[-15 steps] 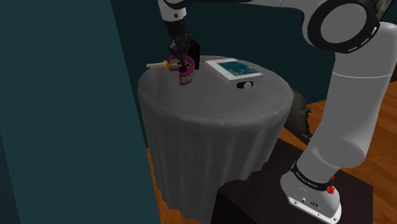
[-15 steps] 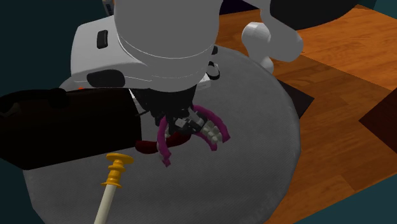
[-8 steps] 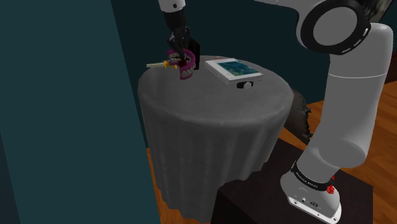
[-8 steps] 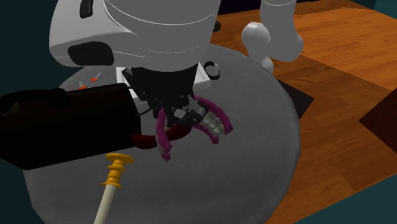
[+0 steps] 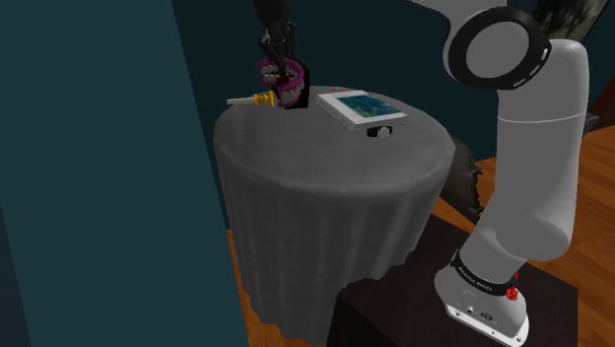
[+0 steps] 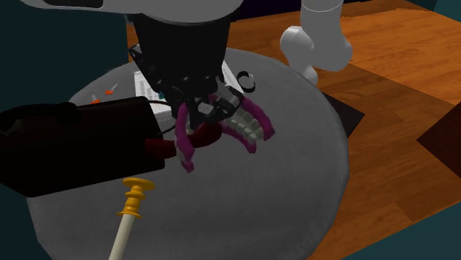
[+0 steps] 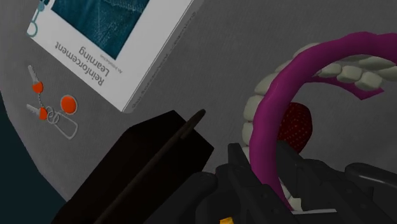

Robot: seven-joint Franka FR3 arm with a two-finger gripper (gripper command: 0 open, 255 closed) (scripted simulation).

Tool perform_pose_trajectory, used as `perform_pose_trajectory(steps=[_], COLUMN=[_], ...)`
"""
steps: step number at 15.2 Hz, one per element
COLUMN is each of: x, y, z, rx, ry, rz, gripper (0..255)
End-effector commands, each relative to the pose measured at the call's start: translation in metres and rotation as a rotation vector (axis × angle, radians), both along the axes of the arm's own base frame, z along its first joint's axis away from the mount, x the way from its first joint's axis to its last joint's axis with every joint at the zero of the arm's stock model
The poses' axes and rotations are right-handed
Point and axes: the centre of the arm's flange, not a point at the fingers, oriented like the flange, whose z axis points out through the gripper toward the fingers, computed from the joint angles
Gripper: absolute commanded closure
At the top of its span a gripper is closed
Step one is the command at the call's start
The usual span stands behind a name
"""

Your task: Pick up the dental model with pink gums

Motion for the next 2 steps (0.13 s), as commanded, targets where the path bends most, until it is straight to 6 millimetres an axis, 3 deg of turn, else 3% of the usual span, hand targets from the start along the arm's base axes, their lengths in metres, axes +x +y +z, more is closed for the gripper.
perform_pose_trajectory(steps=[1, 2], x=[0.0004, 0.0004], y=[0.0003, 0.0003], z=[0.0058, 0.0057], rx=[0.0, 0.0], ry=[0.0, 0.0], rz=[0.0, -0.001], gripper=[255, 255])
